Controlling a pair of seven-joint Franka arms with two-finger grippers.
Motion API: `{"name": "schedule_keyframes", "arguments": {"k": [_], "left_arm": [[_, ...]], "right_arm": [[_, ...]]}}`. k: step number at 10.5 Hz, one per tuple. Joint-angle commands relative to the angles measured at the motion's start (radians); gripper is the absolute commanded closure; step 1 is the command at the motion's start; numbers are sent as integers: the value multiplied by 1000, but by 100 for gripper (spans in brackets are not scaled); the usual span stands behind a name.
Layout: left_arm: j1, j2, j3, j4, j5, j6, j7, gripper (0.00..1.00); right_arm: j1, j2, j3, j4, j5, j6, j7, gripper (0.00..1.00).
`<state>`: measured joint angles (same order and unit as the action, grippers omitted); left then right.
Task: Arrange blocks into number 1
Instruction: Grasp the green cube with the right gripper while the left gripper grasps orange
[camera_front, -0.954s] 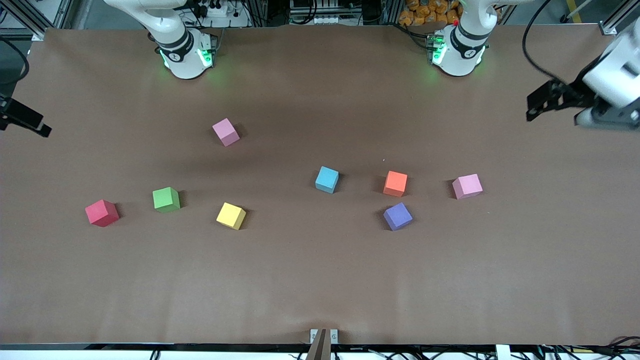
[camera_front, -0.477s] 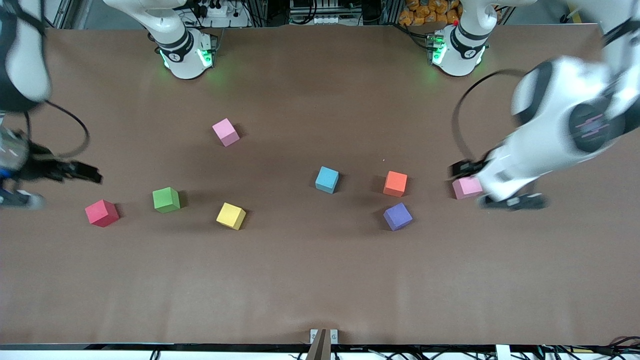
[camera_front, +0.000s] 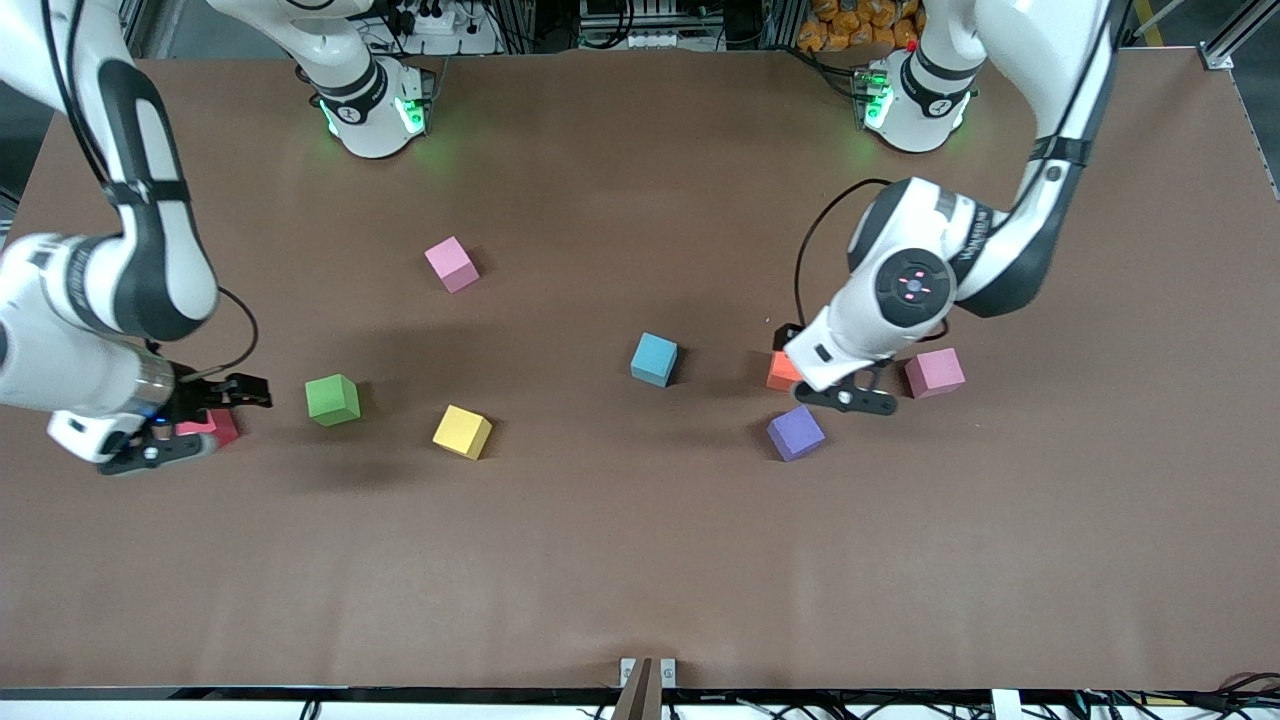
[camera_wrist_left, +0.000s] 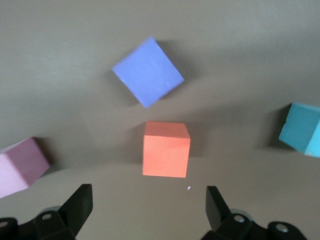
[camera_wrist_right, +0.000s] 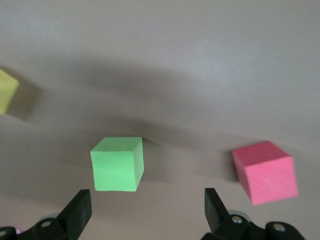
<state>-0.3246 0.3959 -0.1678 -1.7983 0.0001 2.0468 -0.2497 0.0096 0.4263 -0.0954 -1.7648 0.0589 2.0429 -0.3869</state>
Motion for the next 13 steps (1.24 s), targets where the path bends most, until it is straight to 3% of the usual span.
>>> {"name": "schedule_keyframes", "arguments": {"k": [1,3,5,13], "left_arm": [[-5,-37,1,-104,18,76,72,0],[-20,6,-1,-104,47,119,72,0],[-34,52,1,-102,47,182,55,0],[-34,129,2,-93,52,207,50,0]], "right_arm": [[13,-4,5,-102,63,65,-33,0],[26,-3,5,-145,113,92,-33,0],[35,8,5,-176,113,134,-35,0],[73,75,2,-194,105,247,-37,0]]}}
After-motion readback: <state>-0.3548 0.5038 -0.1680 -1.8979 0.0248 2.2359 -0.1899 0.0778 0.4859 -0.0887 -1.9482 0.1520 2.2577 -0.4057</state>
